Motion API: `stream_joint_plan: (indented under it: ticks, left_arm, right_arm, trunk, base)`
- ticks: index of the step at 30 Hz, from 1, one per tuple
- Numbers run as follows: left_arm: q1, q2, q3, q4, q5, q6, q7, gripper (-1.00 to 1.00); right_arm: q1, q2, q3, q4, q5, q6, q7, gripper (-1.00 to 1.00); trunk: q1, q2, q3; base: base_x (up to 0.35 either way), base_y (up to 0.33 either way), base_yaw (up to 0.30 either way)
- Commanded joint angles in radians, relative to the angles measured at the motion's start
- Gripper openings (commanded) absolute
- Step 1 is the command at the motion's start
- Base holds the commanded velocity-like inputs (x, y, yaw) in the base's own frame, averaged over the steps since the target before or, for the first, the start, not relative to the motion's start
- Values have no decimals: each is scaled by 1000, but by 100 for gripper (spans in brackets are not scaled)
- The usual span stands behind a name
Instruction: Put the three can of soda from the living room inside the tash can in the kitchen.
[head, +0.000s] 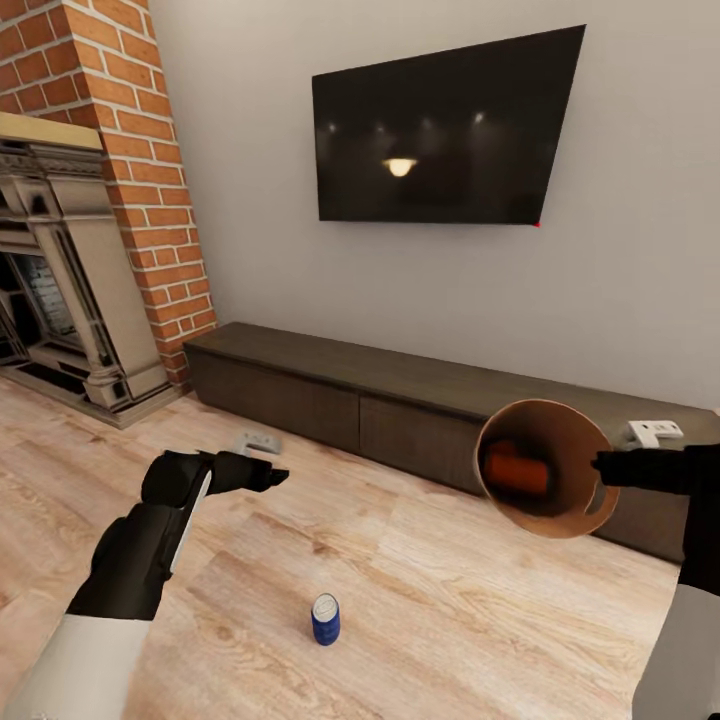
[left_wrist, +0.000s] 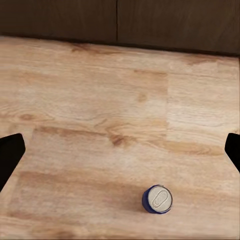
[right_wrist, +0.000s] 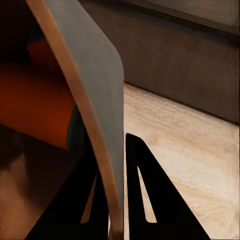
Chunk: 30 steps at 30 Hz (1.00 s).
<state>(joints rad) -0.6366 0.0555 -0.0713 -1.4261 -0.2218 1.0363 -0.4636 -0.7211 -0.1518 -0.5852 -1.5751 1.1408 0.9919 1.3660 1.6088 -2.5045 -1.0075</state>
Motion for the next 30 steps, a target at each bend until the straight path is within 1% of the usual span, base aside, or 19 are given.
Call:
stream_joint_plan:
  ticks: [1,2,3,7,8,10,11,13,14,15,17,18,19,20,22,25,27,28,30]
  left_arm:
    - [0,-5,-4,4,-1,0,5,100]
    - [0,-9,-7,7,0,0,9,100]
    - [0,-17,-11,11,1,-1,15,100]
    - [1,-31,-17,16,6,-2,21,100]
    - [1,-42,-18,18,8,-2,23,100]
    - [2,-59,-19,19,6,-2,25,100]
    - [3,-80,-19,21,1,2,31,100]
    - [3,-85,-19,22,-1,6,38,100]
    - [3,-87,-19,23,-1,8,44,100]
    - [3,-88,-19,24,-1,9,46,100]
    - [3,-94,-20,45,-2,10,52,100]
    - [2,-98,-21,59,-3,10,58,100]
    - [2,-100,-22,66,-3,10,64,100]
    - [2,-106,-23,82,-2,10,88,100]
    - [2,-113,-23,94,-1,9,117,100]
    - [2,-124,-24,114,0,9,181,100]
    - [2,-126,-24,118,0,9,194,100]
    - [2,-127,-24,120,0,10,201,100]
    - [2,-127,-24,121,0,10,205,100]
  right_arm:
    - [-1,-4,0,-2,4,10,7,-100]
    - [-1,-10,0,-3,12,16,7,-100]
    - [-3,-26,3,-5,30,29,10,-100]
    - [-7,-68,12,-7,58,55,17,-100]
    - [-10,-88,19,-7,66,55,19,-100]
    - [-13,-103,30,-8,71,55,20,-100]
    - [-24,-113,47,-8,76,55,20,-100]
    - [-41,-113,69,-8,91,55,21,-100]
    - [-57,-111,88,-8,118,55,21,-100]
    - [-66,-110,97,-8,136,55,21,-100]
    - [-105,-107,119,-7,217,55,26,-100]
    - [-119,-106,124,-7,246,55,35,-100]
    - [-125,-106,127,-7,256,55,43,-100]
    - [-132,-108,130,-7,272,55,65,-100]
    - [-137,-109,132,-7,282,55,85,-100]
    - [-143,-106,135,-7,301,55,110,-100]
    - [-144,-105,135,-7,324,55,116,-100]
    - [-145,-105,136,-7,346,55,120,-100]
    - [-147,-105,136,-7,359,55,126,-100]
  trunk:
    - [0,0,0]
    - [0,0,0]
    - [0,0,0]
    - [0,0,0]
    - [0,0,0]
    - [0,0,0]
    - [0,0,0]
    - [0,0,0]
    - [0,0,0]
    - [0,0,0]
    - [0,0,0]
    - [0,0,0]
    - [0,0,0]
    - [0,0,0]
    - [0,0,0]
    - [0,0,-2]
    - [0,0,-5]
    - [0,0,-6]
    - [0,0,-9]
  base:
    - [0,0,0]
    - [0,0,0]
    - [0,0,0]
    - [0,0,0]
    - [0,0,0]
    - [0,0,0]
    - [0,0,0]
    - [0,0,0]
    - [0,0,0]
    - [0,0,0]
    - [0,0,0]
    - [0,0,0]
    - [0,0,0]
    - [0,0,0]
    - [0,0,0]
    - [0,0,0]
    - [0,0,0]
    - [0,0,0]
    - [0,0,0]
